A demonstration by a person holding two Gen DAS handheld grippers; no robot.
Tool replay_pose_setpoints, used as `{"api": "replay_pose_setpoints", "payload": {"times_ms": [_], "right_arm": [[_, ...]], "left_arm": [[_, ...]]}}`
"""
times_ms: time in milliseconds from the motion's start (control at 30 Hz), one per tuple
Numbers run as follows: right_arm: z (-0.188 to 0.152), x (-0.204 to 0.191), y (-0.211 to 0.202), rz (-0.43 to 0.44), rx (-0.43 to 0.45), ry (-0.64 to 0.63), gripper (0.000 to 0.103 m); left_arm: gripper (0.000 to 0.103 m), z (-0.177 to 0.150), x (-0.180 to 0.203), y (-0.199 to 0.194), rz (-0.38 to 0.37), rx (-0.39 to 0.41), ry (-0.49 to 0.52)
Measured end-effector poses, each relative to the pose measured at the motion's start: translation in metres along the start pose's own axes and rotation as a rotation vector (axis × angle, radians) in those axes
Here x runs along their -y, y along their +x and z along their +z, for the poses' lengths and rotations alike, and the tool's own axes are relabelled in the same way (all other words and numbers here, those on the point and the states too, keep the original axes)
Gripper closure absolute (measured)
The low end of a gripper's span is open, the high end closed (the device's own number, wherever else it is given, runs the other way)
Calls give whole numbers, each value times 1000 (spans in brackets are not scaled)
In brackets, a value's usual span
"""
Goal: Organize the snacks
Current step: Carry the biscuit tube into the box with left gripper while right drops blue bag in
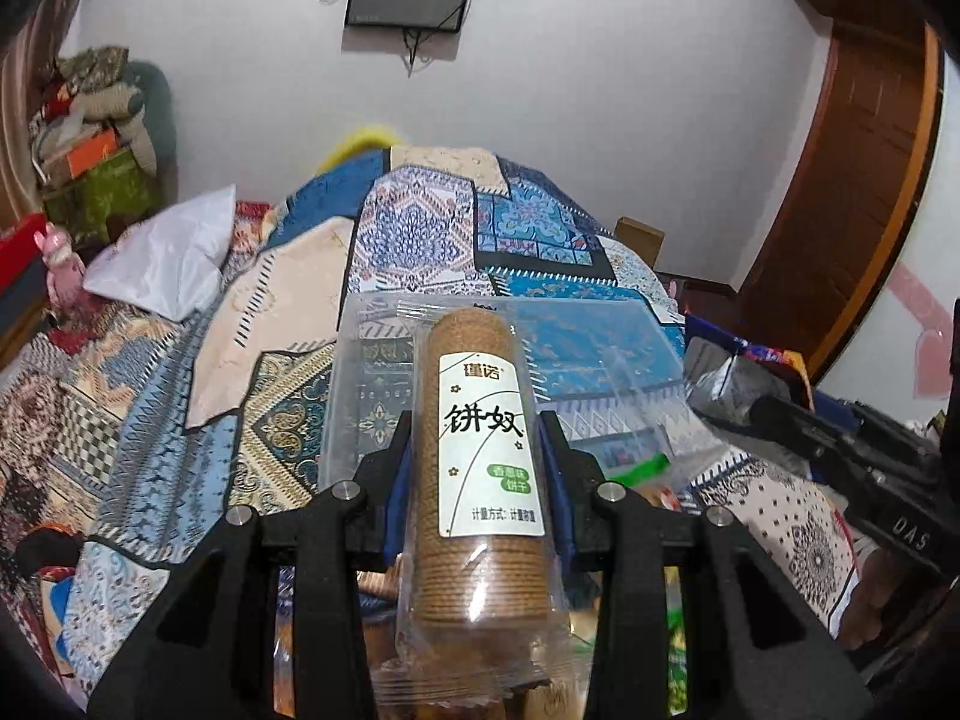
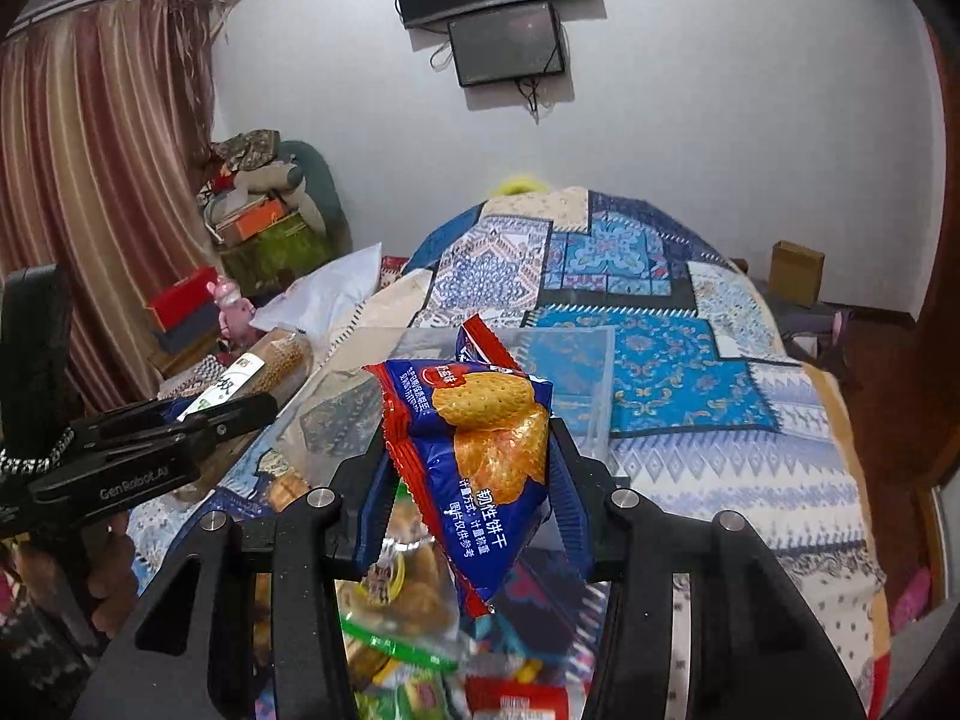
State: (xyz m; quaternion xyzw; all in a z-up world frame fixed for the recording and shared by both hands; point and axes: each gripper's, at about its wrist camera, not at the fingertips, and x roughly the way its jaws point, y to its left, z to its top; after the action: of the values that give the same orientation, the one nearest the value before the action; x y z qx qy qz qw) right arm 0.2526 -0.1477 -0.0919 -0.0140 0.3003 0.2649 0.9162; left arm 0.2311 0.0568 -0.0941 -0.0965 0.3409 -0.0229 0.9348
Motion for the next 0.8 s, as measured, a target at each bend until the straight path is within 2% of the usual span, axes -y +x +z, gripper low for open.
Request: {"api": "replay_pose_setpoints", "payload": {"times_ms": [400,733,800], "right_arm": [[4,9,55,-18,-94,50,60],[-3,6,84,-29,-148,50,59],[-4,5,87,-35,-160,35,57]], "left_arm": [[66,13,-13,64,43,-71,8],[65,10,-17,91,48,-120,16],[65,10,-15,93,64,-117,25]]}}
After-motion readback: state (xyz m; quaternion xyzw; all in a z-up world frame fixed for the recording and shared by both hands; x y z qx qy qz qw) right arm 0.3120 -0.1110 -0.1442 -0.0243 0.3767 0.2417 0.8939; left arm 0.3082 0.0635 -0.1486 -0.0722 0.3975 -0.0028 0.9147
